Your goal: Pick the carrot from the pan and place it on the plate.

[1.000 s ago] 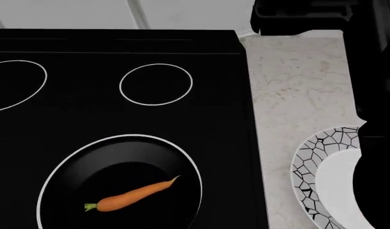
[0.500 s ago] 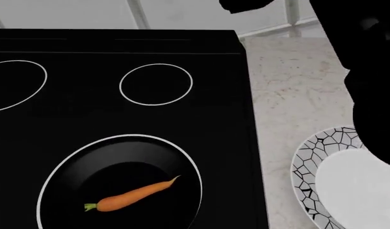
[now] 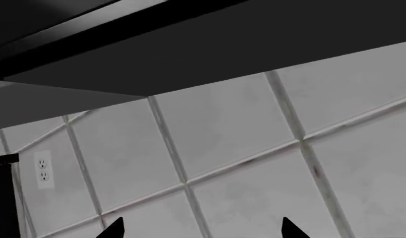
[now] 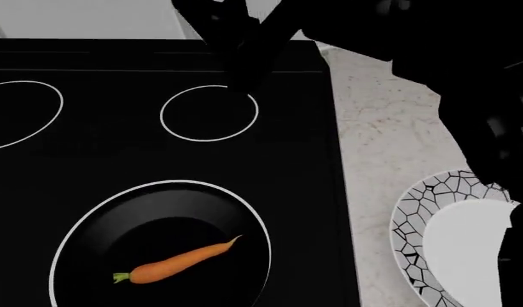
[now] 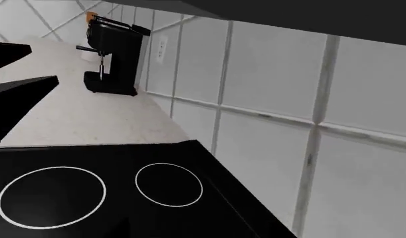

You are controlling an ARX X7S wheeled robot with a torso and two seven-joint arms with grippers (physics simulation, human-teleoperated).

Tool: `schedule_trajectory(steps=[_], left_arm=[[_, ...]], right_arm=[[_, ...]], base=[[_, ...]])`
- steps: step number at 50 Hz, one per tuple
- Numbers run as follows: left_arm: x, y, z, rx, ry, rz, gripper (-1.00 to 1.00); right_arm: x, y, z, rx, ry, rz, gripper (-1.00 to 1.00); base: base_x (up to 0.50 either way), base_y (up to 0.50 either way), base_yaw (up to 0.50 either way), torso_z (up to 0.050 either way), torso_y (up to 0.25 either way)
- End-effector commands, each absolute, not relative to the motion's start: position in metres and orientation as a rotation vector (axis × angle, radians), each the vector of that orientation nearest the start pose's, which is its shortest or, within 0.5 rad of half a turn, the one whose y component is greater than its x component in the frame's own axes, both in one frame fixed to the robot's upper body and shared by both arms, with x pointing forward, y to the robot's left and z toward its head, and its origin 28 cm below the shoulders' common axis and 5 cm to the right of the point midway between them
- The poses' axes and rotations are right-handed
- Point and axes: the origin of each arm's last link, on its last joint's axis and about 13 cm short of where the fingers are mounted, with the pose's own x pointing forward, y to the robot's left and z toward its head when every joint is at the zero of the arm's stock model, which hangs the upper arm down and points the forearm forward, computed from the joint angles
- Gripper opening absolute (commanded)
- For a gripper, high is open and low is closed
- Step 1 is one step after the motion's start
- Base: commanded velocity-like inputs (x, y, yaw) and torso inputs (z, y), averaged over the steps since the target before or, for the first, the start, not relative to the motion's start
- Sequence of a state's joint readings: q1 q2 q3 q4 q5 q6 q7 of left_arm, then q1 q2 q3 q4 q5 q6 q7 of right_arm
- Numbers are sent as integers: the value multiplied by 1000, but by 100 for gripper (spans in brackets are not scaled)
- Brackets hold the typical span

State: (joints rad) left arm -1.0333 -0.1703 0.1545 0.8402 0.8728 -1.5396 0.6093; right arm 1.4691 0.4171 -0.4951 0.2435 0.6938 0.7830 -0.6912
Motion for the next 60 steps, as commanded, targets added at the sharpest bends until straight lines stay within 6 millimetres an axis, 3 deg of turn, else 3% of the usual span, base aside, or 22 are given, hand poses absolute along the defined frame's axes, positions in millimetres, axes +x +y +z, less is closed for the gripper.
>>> schedule_trajectory(steps=[1, 20, 34, 60], left_arm=[[196, 265, 305, 185, -342, 347, 100], [188, 267, 298, 182, -324, 382, 100], [175, 267, 292, 184, -300, 438, 100], [181, 268, 288, 226, -241, 517, 100]], right_arm=[[379, -122, 352, -354, -73, 1263, 100], [376, -101, 324, -452, 75, 1485, 100], [377, -91, 318, -516, 116, 1620, 100], [421, -74, 280, -416, 179, 1784, 100]], base=[[0, 0, 0, 0, 0], [0, 0, 0, 0, 0], [0, 0, 0, 0, 0], [0, 0, 0, 0, 0]])
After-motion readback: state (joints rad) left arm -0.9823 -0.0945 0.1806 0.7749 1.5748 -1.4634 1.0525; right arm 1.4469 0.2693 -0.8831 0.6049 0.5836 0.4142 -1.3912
